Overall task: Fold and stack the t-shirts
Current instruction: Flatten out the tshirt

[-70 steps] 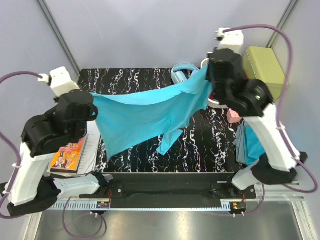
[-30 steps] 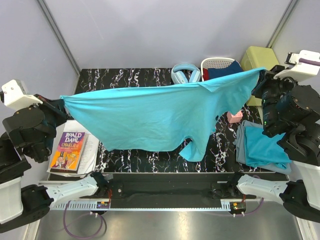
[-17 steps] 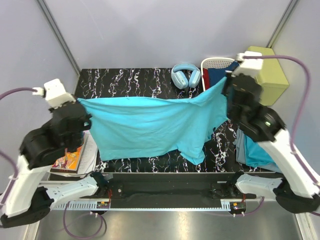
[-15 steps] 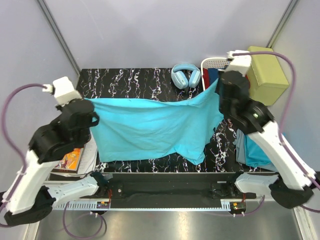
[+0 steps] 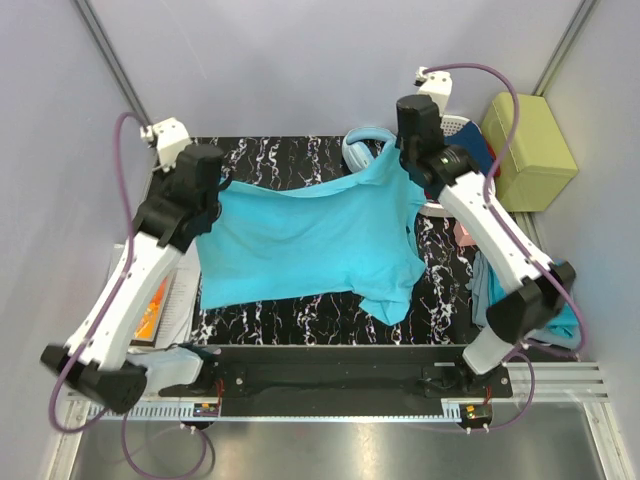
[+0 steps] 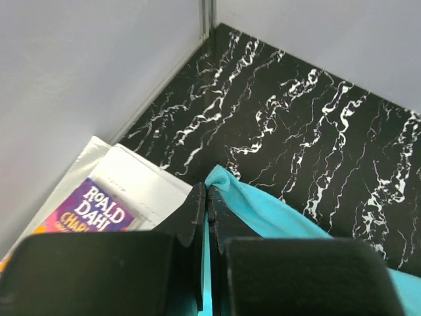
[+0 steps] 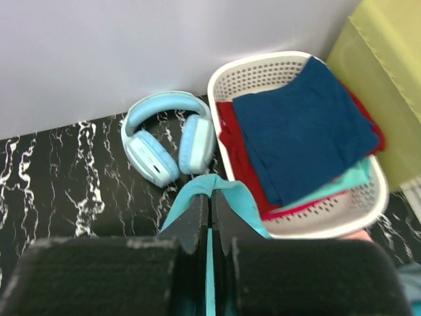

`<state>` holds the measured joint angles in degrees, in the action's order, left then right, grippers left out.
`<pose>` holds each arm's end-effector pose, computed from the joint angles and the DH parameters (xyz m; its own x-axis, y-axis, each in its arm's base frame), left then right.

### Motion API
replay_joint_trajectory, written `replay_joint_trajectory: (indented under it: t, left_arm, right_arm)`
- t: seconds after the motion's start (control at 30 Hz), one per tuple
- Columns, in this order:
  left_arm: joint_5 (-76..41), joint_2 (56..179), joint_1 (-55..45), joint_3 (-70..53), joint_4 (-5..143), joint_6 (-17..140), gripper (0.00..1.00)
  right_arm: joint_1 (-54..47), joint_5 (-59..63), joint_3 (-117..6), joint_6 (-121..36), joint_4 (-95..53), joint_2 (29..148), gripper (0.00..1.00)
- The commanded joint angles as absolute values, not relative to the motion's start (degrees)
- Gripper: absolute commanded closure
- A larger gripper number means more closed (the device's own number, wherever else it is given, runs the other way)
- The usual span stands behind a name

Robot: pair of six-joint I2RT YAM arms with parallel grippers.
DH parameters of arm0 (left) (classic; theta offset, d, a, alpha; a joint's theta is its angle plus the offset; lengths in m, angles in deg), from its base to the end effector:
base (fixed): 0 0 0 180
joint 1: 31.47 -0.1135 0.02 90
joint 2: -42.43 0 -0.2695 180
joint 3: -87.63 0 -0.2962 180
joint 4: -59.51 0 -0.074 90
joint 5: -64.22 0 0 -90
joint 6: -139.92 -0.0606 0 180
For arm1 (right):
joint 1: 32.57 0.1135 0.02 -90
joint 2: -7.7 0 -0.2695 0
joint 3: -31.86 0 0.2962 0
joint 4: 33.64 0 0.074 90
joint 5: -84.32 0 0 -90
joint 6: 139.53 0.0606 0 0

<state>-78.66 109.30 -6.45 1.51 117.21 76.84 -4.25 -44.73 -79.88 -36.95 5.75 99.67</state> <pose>0.2679 -0.0717 0.4394 -0.2466 -0.1864 -0.9510 -0.5358 0.8439 -0.0265 0.3896 0.1666 0.4424 -0.2550 0.0547 -0.9654 0.2147 0.9767 -0.0013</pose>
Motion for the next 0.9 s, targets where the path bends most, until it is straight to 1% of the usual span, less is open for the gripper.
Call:
replay_joint_trajectory:
  t: [0.0,0.17,0.23,0.27,0.47,0.6,0.73,0.8,0.87]
  left_arm:
    - [-71.5,119.6,-10.5,6.3,109.4,74.4,1.0]
    - [-68.4,132.8,-14.1,14.0,109.4,74.7,1.0]
    - [-68.1,137.8,-14.9,16.3,108.9,74.9,1.0]
    - [-66.8,139.5,-16.0,19.5,109.0,74.6,1.0]
    - [-65.2,151.6,-17.6,30.7,109.5,72.4,1.0]
    - [-62.5,159.1,-18.7,40.2,110.7,72.2,1.0]
    - [-58.8,166.7,-20.1,46.5,111.6,72.5,1.0]
    - [-57.1,168.7,-20.8,48.2,111.8,72.5,1.0]
    - [-56.0,171.0,-21.3,49.6,112.1,73.6,0.86]
  right_arm:
    - [-5.4,-42.0,-88.8,-35.4,2.5,109.6,1.0]
    - [-7.4,-37.6,-98.2,-33.8,3.4,121.2,1.0]
    - [-8.2,-34.9,-101.4,-32.5,3.7,124.1,1.0]
    - [-9.0,-34.3,-102.3,-32.0,3.9,126.5,1.0]
    - [-11.4,-30.8,-109.3,-30.2,5.1,134.0,1.0]
    - [-13.5,-27.7,-114.6,-29.1,5.5,138.4,1.0]
    - [-15.2,-24.8,-120.5,-28.5,5.2,142.9,1.0]
    - [-16.1,-22.8,-121.6,-28.1,5.0,143.9,1.0]
    - [-16.9,-21.4,-122.2,-28.2,4.9,145.2,1.0]
